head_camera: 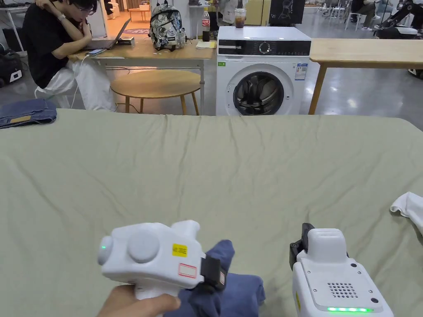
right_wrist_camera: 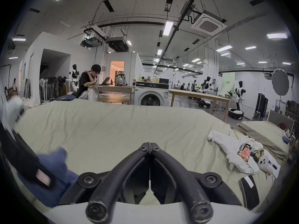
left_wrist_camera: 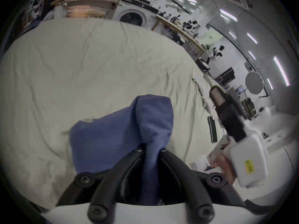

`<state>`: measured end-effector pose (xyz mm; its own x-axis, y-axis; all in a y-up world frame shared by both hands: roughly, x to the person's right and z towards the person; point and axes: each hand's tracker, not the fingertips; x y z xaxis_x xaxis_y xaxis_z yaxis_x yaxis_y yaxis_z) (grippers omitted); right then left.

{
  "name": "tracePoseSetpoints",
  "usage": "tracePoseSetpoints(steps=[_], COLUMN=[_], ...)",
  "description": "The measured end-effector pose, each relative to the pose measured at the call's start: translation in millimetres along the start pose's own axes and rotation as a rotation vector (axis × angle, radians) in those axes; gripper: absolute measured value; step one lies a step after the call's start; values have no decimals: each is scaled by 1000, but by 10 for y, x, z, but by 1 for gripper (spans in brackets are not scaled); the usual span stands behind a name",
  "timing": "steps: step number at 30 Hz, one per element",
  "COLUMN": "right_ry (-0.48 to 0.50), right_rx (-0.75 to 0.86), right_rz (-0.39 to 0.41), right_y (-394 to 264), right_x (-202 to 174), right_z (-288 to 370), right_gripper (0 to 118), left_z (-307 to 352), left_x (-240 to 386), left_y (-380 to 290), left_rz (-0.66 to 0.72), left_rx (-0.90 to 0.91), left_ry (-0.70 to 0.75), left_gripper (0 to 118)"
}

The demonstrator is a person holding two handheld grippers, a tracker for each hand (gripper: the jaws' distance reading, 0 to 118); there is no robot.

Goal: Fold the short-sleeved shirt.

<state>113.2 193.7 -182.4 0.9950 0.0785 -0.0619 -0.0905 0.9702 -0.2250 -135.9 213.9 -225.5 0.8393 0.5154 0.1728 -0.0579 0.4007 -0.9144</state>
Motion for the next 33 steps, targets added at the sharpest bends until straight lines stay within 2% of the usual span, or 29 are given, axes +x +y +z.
tracePoseSetpoints(steps=[5,11,12,15,16,17,21,22,23,27,29,33], right_ry=[-15,-21,-22,-22,-20,-20,-20,-21,-20,-22,-21,-23], right_rx=[-4,-16,-18,-22,-22,-21,-16,-15,-14,-10,-11,-17], right_rz=[-8,-14,-17,-23,-23,-20,-21,-24,-27,-30,-31,-35], right_y=[-5,-35,-38,-43,-43,-41,-20,-13,-6,13,16,3], right_x=[62,97,101,107,108,109,114,116,118,119,121,131], right_z=[-5,-18,-15,-13,-10,-6,8,9,8,5,1,-3], right_gripper=[0,0,0,0,0,0,0,0,0,0,0,0], left_z=[-618,-815,-797,-657,-589,-508,-241,-223,-212,-408,-589,-1002], left_x=[79,123,121,95,98,93,47,4,-25,-180,-222,-372], left_y=[-63,-155,-160,-159,-154,-138,-63,-22,-16,-29,-81,-242], left_rz=[-10,9,12,43,59,71,72,67,75,155,157,269], left_rx=[-84,-81,-78,-67,-70,-65,-28,-10,15,8,-35,-91], left_ry=[78,120,116,8,-22,-47,-120,-123,-139,-210,-225,-302], left_gripper=[3,6,11,46,55,55,54,45,30,9,7,4])
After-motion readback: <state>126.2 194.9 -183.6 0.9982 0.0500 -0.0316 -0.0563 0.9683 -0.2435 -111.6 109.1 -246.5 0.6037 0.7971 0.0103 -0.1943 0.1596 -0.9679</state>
